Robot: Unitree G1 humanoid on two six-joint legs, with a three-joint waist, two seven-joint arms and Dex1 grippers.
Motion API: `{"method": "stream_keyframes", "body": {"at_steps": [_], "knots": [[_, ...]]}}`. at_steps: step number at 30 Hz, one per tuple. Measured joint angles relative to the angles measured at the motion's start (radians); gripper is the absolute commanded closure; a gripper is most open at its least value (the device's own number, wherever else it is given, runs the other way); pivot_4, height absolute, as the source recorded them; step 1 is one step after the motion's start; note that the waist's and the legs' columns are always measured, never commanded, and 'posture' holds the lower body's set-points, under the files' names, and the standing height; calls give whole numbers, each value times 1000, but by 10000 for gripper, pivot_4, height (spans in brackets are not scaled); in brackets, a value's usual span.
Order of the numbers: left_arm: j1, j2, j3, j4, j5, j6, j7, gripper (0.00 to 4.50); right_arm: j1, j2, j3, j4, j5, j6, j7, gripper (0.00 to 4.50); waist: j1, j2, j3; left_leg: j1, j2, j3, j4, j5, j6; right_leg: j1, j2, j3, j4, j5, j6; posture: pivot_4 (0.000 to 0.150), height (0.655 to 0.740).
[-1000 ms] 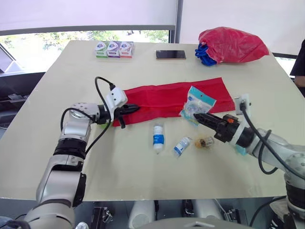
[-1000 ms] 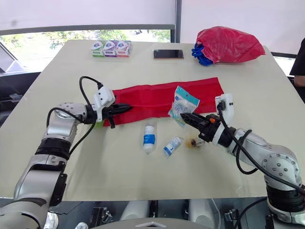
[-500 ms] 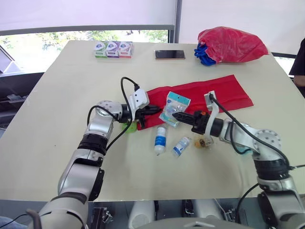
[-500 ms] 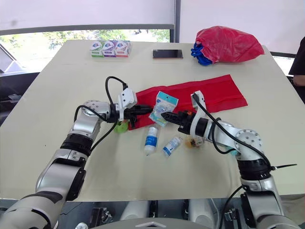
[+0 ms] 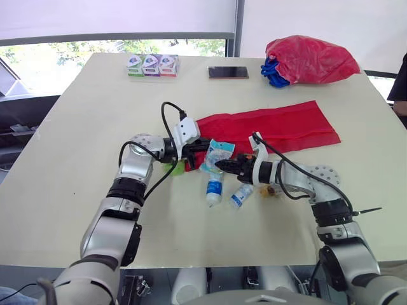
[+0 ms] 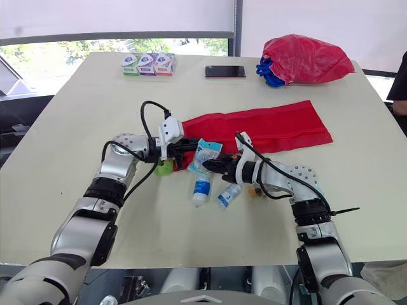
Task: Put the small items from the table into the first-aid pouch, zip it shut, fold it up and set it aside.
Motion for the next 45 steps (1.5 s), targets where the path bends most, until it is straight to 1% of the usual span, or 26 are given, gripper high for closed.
{"method": "stream_keyframes", "body": {"at_steps": [7, 13, 20, 26, 29, 34, 38, 45], "knots": [[17, -10, 6, -18, -16, 17, 6, 44562, 0, 93, -103, 68, 5, -33, -71, 43959, -4, 0, 0, 0, 0, 0, 0, 0, 0, 0, 0, 0, 0, 0, 0, 1500, 7400], [24, -11, 24, -24, -18, 21, 15, 44562, 0, 162, -193, 86, -4, -81, -138, 43959, -13, 0, 0, 0, 0, 0, 0, 0, 0, 0, 0, 0, 0, 0, 0, 1500, 7400], [25, -31, 18, -37, -19, 36, 5, 44562, -8, 224, -243, 103, -55, -144, -155, 43959, -24, 0, 0, 0, 0, 0, 0, 0, 0, 0, 0, 0, 0, 0, 0, 1500, 7400], [26, -36, 18, -68, -21, 69, 0, 44562, -26, 266, -247, 103, -143, -205, -141, 43959, -24, 0, 0, 0, 0, 0, 0, 0, 0, 0, 0, 0, 0, 0, 0, 1500, 7400], [37, -41, 19, -99, -29, 86, -1, 44562, -27, 292, -250, 103, -211, -261, -93, 43959, -24, 0, 0, 0, 0, 0, 0, 0, -1, 0, 0, 0, 0, 0, 0, 1500, 7400], [52, -50, 19, -146, -42, 127, 0, 44562, -26, 296, -242, 103, -290, -299, -36, 43959, -24, 1, 0, 0, 0, -1, 0, 1, -1, 0, 0, 0, 0, 0, 1, 1500, 7400], [83, -59, 20, -206, -52, 172, 7, 44562, -26, 297, -224, 101, -335, -304, -20, 43959, -25, 1, 0, 0, 0, 0, 0, 1, -2, 0, 0, 1, 0, 0, 1, 1500, 7400], [84, -66, 20, -218, -52, 197, 16, 44562, -27, 299, -207, 101, -383, -345, -9, 43959, -23, 1, 0, 2, 0, 0, 0, 0, -1, 0, 0, 1, 1, 0, 1, 1500, 7400]]}}
